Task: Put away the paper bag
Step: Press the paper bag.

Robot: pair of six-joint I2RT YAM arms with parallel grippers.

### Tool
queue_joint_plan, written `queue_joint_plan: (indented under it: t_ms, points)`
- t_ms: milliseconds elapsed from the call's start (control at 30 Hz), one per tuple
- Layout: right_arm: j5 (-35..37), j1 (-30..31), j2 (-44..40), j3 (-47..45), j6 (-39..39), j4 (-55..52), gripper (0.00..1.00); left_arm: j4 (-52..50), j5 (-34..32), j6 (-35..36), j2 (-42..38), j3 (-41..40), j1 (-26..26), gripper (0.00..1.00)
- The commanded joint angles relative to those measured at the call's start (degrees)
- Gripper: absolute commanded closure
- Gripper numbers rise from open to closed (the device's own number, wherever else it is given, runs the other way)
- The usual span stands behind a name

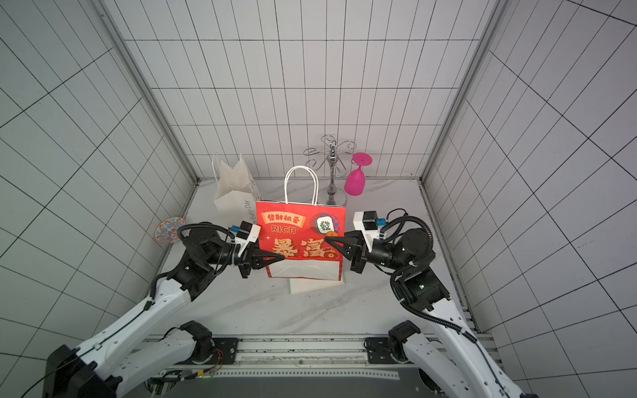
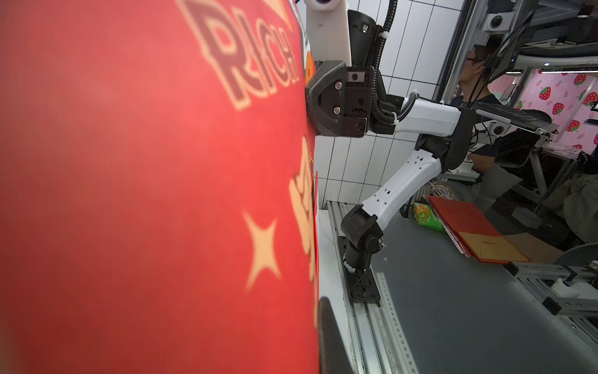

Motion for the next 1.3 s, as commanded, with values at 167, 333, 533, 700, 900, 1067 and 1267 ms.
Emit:
queue_joint_plan:
  t_ms: [167,333,533,700,900,1067,1267]
  points:
    - [4.24,0.37,0.37,8.34,-1.29,-0.22,0.78,0.67,0.7,0.41,-0.18,-1.98,-0.61,1.0]
    - [5.18,0.37,0.71,10.43,-2.17,-0.77,0.92,0.97,0.54,-0.14,-0.58,-2.58,-0.59,1.0]
    - [4.7,0.36,1.19,12.11,-2.35,-1.21,0.99,0.97,0.62,-0.2,-0.66,-2.76,-0.56,1.0]
    - [5.5,0.39,1.73,13.47,-2.43,-1.27,0.69,0.86,0.47,-0.27,-0.63,-2.81,-0.61,1.0]
    - [5.53,0.39,2.43,15.06,-3.2,-1.42,1.0,0.54,0.01,-0.45,-0.53,-2.95,-0.56,1.0]
    - [11.06,0.38,0.44,14.14,-4.61,-3.55,0.59,-0.9,-1.77,-0.24,-0.86,-2.86,-0.57,1.0]
    - [43.09,0.39,-5.96,8.66,-9.22,-10.31,0.45,-1.87,-15.46,-7.97,-0.33,-2.31,-0.89,1.0]
